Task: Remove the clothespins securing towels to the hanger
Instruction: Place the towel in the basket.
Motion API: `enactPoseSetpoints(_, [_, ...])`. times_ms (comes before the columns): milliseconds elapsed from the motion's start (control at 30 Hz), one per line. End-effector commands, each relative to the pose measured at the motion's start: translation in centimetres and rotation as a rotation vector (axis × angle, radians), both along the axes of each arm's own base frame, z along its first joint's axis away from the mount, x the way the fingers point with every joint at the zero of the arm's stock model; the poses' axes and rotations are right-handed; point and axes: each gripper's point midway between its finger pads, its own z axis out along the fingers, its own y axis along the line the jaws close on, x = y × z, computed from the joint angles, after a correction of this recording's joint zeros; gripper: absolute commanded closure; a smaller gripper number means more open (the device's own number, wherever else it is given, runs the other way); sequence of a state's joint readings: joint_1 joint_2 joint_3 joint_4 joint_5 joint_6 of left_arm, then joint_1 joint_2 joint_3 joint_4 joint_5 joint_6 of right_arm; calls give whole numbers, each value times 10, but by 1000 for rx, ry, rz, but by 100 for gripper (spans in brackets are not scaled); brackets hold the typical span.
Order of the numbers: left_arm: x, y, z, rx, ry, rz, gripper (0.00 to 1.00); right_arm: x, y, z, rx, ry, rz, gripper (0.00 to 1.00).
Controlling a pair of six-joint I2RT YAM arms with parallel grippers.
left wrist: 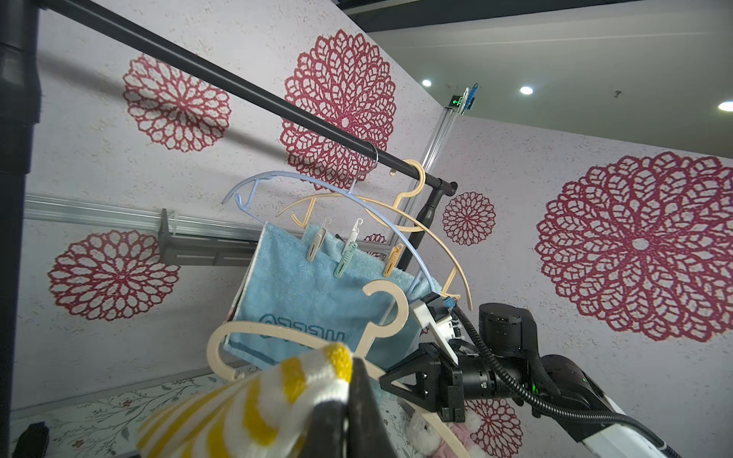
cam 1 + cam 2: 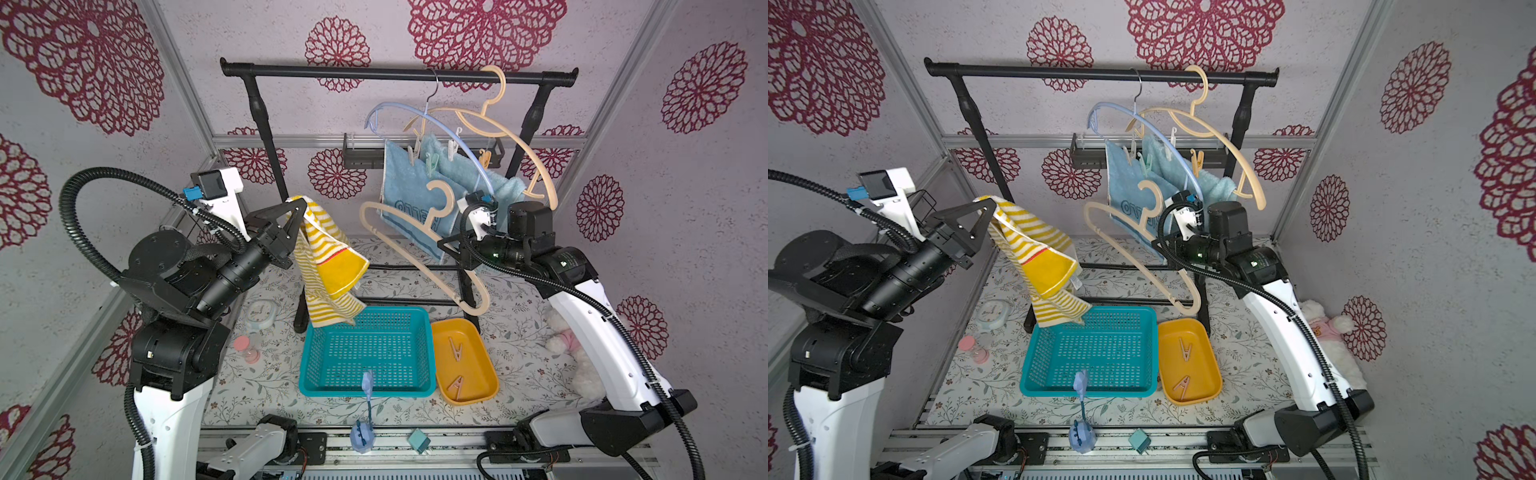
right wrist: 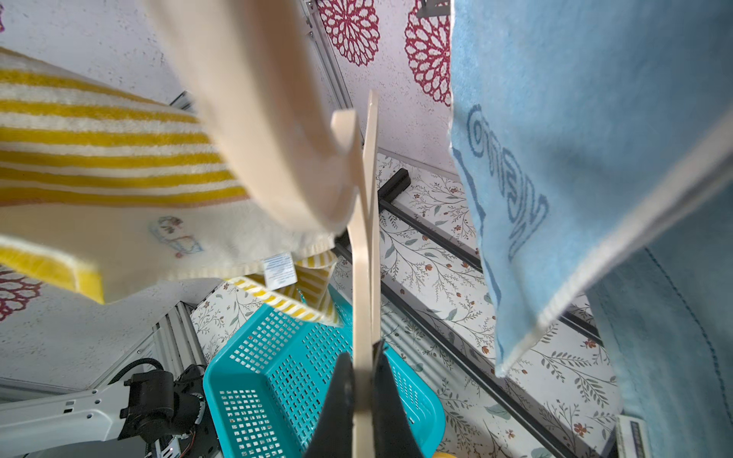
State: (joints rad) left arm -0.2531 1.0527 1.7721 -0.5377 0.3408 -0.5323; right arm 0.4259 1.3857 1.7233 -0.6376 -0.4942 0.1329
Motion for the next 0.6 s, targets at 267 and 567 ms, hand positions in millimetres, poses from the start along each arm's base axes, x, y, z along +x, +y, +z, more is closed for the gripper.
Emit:
enactPoseSetpoints(267, [7, -20, -34, 16, 48, -19, 100, -8, -3, 29, 50, -85, 2, 100])
enactPoseSetpoints(567, [20, -38, -81, 52, 144, -38, 100, -9, -3, 28, 56, -87, 3, 100])
